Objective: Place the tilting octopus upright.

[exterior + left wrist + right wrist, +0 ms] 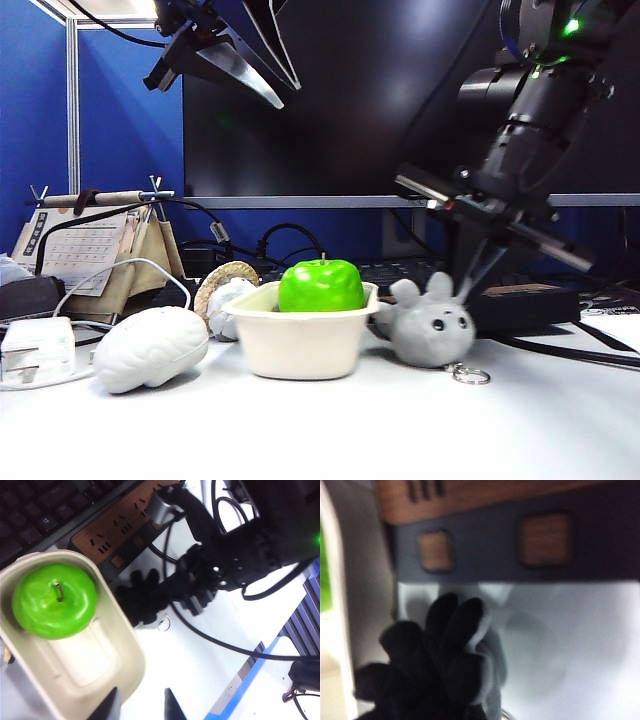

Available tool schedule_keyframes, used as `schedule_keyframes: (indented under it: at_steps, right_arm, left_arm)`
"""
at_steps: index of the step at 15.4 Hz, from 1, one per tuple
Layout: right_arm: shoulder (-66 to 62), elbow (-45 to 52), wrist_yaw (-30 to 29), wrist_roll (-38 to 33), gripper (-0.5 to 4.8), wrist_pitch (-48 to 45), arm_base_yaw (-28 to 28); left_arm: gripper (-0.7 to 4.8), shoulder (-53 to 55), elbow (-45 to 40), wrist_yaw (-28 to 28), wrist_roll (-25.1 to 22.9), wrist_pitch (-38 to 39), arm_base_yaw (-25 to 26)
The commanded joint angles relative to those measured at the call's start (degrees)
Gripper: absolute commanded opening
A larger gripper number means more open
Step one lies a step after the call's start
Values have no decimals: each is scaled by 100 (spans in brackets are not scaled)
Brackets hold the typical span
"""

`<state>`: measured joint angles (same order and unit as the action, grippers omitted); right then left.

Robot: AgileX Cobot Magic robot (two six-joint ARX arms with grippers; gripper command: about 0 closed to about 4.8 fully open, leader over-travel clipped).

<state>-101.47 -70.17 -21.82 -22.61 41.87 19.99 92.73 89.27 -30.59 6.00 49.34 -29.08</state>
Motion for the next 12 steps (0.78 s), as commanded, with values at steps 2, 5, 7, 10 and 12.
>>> schedule_keyframes:
  at_steps: [2,5,7,10,12]
  right_arm:
    - [527,-15,634,201,-6,166,4]
    - [920,-15,1412,750,-6,511,7]
    - [1067,-15,2461,1132,-6,946,7]
    - [1161,-15,3121,1740,-6,1119,85]
    - [1156,-15,3884,1823,-6,1246,330]
  left_arm:
    - [121,-15,13,-7,-24,-11,4]
    - [121,-15,13,-7,-24,-11,4]
    - [121,-15,13,-7,-24,-11,4]
    - [121,-15,13,-9,-127,-15,4]
    - [121,-15,13,-7,-155,-15,4]
